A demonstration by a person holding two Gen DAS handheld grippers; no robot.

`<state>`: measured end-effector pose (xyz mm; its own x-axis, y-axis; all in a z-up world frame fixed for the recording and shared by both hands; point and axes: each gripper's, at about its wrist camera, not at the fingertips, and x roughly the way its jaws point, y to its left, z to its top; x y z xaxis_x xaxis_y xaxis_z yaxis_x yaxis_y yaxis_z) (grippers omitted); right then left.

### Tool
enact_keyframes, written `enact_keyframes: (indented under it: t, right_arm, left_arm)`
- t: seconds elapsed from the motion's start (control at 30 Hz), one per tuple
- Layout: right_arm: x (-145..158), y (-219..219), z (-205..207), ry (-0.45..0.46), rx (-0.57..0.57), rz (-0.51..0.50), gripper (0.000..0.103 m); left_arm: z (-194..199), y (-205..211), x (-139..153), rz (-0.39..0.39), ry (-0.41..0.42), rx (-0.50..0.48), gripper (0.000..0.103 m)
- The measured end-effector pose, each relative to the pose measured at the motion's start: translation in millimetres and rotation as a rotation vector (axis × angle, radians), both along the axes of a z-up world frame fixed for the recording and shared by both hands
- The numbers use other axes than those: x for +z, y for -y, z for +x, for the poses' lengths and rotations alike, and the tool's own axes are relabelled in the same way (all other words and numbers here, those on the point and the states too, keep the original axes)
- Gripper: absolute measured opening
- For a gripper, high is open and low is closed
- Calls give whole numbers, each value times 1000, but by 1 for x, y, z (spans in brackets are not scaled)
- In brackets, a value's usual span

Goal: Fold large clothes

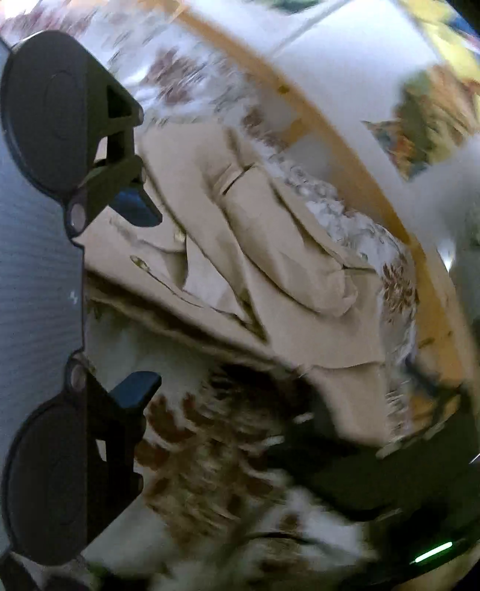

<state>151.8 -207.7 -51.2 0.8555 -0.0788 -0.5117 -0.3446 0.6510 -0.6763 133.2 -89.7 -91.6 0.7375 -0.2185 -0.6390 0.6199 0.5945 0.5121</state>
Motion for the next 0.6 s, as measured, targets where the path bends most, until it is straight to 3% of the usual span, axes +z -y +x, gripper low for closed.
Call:
enact_keyframes:
  t: [0.13,0.17,0.23,0.27,0.4,0.53,0.6]
  right_arm:
    - [4,4,-4,30,-15,15,102]
    - [5,6,-1,37,-14,16,102]
    - [4,8,0,47,-18,21,102]
    - [3,9,1,46,-23,25,102]
    - [-11,0,3,7,-47,-13,102]
    - [-29,-8,3,-102,0,-89,102]
    - [-45,-14,4,-194,22,-167,95]
  left_arm:
    - [18,9,-22,141,5,136,71]
    - [26,7,-25,155,-10,184,68]
    - [44,-3,-27,153,-52,304,51]
    - [52,-10,-25,131,-71,354,46]
    - [69,-39,4,-85,-88,465,22]
    - [73,-50,21,-175,-39,480,13]
    - [73,-53,23,-187,-4,483,10]
